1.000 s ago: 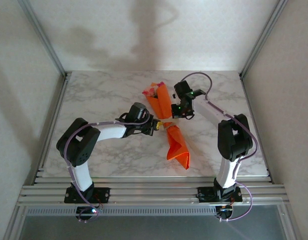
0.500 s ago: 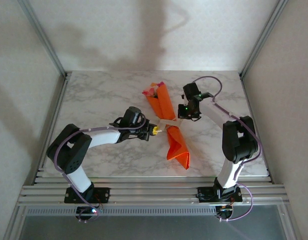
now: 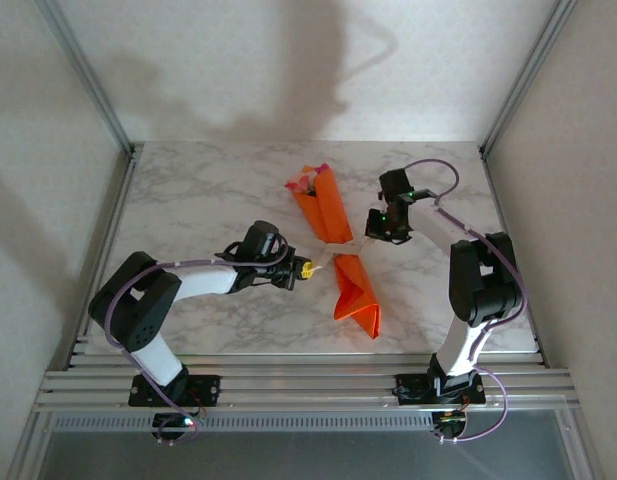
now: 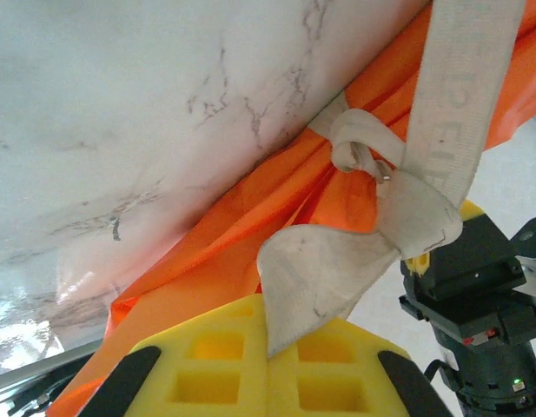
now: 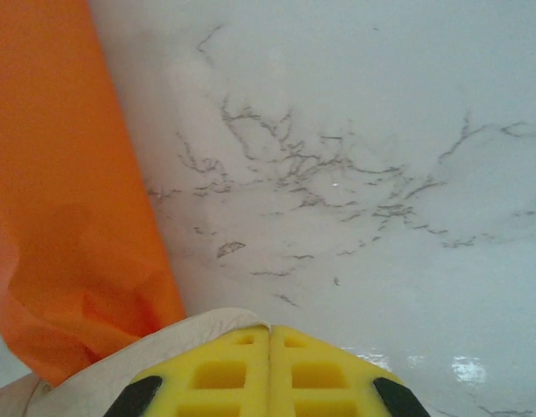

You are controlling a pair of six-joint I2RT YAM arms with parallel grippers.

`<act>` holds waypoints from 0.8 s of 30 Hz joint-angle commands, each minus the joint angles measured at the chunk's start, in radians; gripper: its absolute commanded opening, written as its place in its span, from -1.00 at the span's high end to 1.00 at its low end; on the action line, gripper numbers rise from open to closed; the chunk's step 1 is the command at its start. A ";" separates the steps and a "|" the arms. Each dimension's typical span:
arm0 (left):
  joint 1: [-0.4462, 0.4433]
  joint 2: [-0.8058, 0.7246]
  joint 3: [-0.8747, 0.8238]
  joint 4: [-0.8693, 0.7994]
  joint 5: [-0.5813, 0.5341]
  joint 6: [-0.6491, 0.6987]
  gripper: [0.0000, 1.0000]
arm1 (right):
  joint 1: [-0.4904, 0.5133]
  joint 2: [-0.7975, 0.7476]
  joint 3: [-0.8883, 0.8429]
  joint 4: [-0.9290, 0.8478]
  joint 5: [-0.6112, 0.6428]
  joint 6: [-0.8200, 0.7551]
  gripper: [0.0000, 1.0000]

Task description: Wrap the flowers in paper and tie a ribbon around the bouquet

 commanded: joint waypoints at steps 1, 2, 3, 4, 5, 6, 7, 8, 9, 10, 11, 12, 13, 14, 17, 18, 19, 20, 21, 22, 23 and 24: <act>0.009 -0.015 -0.015 0.008 0.051 0.024 1.00 | -0.016 -0.035 -0.019 0.016 0.041 0.038 1.00; 0.009 -0.013 -0.013 0.006 0.061 0.032 1.00 | -0.020 -0.036 -0.025 0.020 0.045 0.043 1.00; 0.010 -0.008 -0.010 0.011 0.073 0.037 1.00 | -0.028 -0.040 -0.032 0.028 0.050 0.050 1.00; 0.012 -0.005 -0.008 0.012 0.084 0.044 1.00 | -0.035 -0.042 -0.037 0.033 0.053 0.056 1.00; 0.014 -0.002 -0.005 0.004 0.090 0.052 1.00 | -0.040 -0.043 -0.039 0.036 0.055 0.058 1.00; 0.015 -0.001 -0.002 -0.004 0.093 0.060 1.00 | -0.048 -0.042 -0.039 0.037 0.057 0.060 1.00; 0.019 0.000 0.001 -0.011 0.096 0.068 1.00 | -0.053 -0.040 -0.039 0.037 0.059 0.060 1.00; 0.025 0.001 0.005 -0.014 0.099 0.075 1.00 | -0.056 -0.038 -0.039 0.040 0.062 0.061 1.00; 0.032 0.001 0.007 -0.019 0.100 0.078 1.00 | -0.061 -0.038 -0.039 0.042 0.067 0.061 1.00; 0.039 0.001 0.006 -0.019 0.101 0.080 1.00 | -0.064 -0.037 -0.037 0.043 0.070 0.059 1.00; 0.049 0.000 0.006 -0.023 0.099 0.085 1.00 | -0.066 -0.037 -0.034 0.043 0.073 0.060 1.00; 0.059 -0.005 0.009 -0.035 0.098 0.093 1.00 | -0.068 -0.035 -0.030 0.044 0.076 0.060 1.00; 0.069 -0.008 0.011 -0.048 0.096 0.102 1.00 | -0.068 -0.035 -0.028 0.045 0.079 0.059 1.00; 0.080 -0.012 0.014 -0.063 0.095 0.114 1.00 | -0.069 -0.034 -0.024 0.045 0.079 0.059 1.00; 0.108 -0.023 0.015 -0.095 0.099 0.141 1.00 | -0.071 -0.025 -0.015 0.045 0.084 0.058 1.00; 0.117 -0.024 0.015 -0.104 0.103 0.149 1.00 | -0.070 -0.023 -0.012 0.043 0.087 0.059 1.00; 0.123 -0.025 0.015 -0.111 0.104 0.156 1.00 | -0.070 -0.022 -0.012 0.043 0.091 0.060 1.00; 0.131 -0.028 0.012 -0.118 0.107 0.162 1.00 | -0.071 -0.020 -0.009 0.040 0.099 0.060 1.00; 0.140 -0.031 0.010 -0.122 0.106 0.166 1.00 | -0.070 -0.021 -0.009 0.040 0.109 0.059 1.00; 0.146 -0.035 0.008 -0.127 0.105 0.169 1.00 | -0.070 -0.019 -0.008 0.037 0.117 0.059 1.00; 0.153 -0.038 0.006 -0.129 0.105 0.172 1.00 | -0.072 -0.017 -0.005 0.034 0.128 0.059 1.00; 0.159 -0.039 0.005 -0.131 0.105 0.175 1.00 | -0.074 -0.015 -0.005 0.032 0.135 0.060 1.00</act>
